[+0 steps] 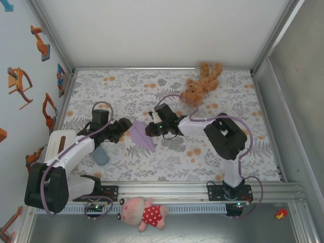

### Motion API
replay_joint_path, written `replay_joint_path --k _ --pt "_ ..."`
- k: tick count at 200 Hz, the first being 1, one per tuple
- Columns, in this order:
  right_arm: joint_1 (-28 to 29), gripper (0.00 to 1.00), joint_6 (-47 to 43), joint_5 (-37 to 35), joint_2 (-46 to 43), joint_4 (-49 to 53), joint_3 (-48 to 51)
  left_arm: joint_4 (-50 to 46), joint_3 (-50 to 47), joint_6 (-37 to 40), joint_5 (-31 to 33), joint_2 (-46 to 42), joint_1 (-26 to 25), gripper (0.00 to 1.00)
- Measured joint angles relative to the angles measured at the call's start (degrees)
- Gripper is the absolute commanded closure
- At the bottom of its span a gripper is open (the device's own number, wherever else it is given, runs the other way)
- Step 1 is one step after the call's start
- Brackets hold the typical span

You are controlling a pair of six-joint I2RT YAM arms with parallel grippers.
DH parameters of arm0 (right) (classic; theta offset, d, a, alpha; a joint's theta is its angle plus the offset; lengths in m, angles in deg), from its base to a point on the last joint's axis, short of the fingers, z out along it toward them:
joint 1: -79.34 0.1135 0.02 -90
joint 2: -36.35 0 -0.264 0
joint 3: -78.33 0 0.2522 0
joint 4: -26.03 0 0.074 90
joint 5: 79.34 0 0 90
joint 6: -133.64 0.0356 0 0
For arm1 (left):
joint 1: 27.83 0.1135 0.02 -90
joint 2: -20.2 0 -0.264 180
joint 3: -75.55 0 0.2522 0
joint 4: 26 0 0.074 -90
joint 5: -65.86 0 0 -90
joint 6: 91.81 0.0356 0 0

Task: Fold a paper plane with a square sheet of paper (pick it up from the middle)
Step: Pick up the paper from the center of the table, then turn over the paper at the center of the table.

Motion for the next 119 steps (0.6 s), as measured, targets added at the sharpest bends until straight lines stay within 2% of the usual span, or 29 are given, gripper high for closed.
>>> replay_joint_path --k 15,71,100,119 --pt "-0.8 1.00 0.5 0.4 -0.3 -1.9 0.0 0.2 0.0 0.0 -0.9 -1.2 0.2 0.29" --pt "-5.0 1.00 7.6 4.4 -8.5 -14.0 2.0 7.2 0.0 -1.7 -8.8 -5.5 0.5 0.14" --pt "-5.3 1.00 11.7 6.9 -11.4 -18.2 2.0 12.5 0.1 -3.0 -12.8 -5.6 0.5 0.15" --pt "-5.3 1.00 14.3 8.3 -12.1 -19.9 2.0 16.1 0.3 -3.6 -15.3 -5.2 0.5 0.19"
